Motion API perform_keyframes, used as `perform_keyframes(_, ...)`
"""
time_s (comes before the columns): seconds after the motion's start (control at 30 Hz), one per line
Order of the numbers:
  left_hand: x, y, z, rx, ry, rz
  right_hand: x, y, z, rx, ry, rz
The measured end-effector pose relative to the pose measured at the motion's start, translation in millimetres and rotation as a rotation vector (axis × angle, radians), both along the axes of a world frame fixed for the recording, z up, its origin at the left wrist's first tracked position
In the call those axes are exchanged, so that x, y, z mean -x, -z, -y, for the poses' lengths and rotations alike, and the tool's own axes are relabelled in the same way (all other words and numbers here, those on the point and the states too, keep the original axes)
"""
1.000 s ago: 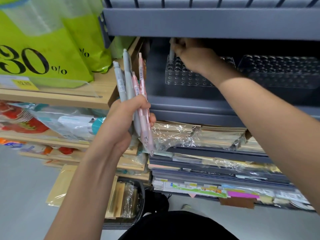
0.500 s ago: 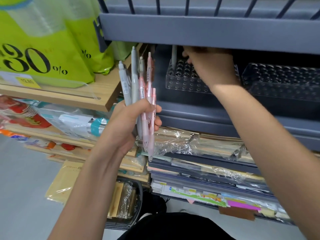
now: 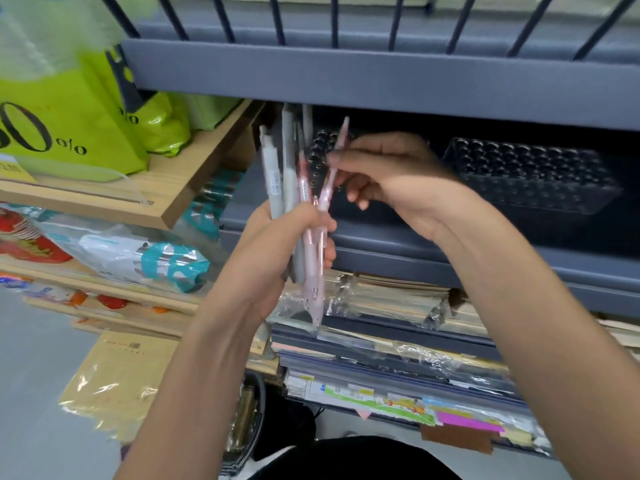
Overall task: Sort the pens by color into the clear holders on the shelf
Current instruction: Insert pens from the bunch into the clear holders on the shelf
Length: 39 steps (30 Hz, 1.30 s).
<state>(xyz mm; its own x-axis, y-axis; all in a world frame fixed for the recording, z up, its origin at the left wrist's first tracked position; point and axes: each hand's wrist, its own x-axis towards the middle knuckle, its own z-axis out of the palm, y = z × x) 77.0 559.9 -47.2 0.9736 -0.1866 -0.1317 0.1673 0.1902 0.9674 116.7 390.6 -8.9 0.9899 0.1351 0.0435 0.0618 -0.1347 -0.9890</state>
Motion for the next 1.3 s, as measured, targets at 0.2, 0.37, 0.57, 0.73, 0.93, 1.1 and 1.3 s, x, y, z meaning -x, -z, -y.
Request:
perform_keyframes(0.2,-0.6,0.0,19.2,0.132,-0.169,-0.067,10.7,4.0,28.0,-0.303,0.188,0.001)
perform_keyframes(0.37,2.8,1.9,23.7,0.111,-0.199,-0.046,16.4,6.5,76.7,-0.404,0.547,0.29)
perform_keyframes(0.57,7.4,1.5,29.9,0.068,-0.164,-0.034,10.4,7.7,126.9,-0.21,0.724,0.452)
perform_keyframes(0.73,11.0,0.7,30.0,0.007,-0.13,-0.012,0.5,9.4,139.2,0.109,0.782,0.47)
perform_keyframes(0.93,17.3,0.5,27.6,0.014,-0.146,-0.028,-5.1,3.4,134.8,0.457,0.616,0.482)
perform_keyframes(1.1,24.8,0.2,26.6,0.013,-0.148,-0.03,-28.7,2.1,140.4,0.784,0.494,0.311)
perform_keyframes(1.3,28.5,2.3,26.0,0.036,-0.163,-0.036,-37.7,6.6,147.8,0.649,0.361,0.063)
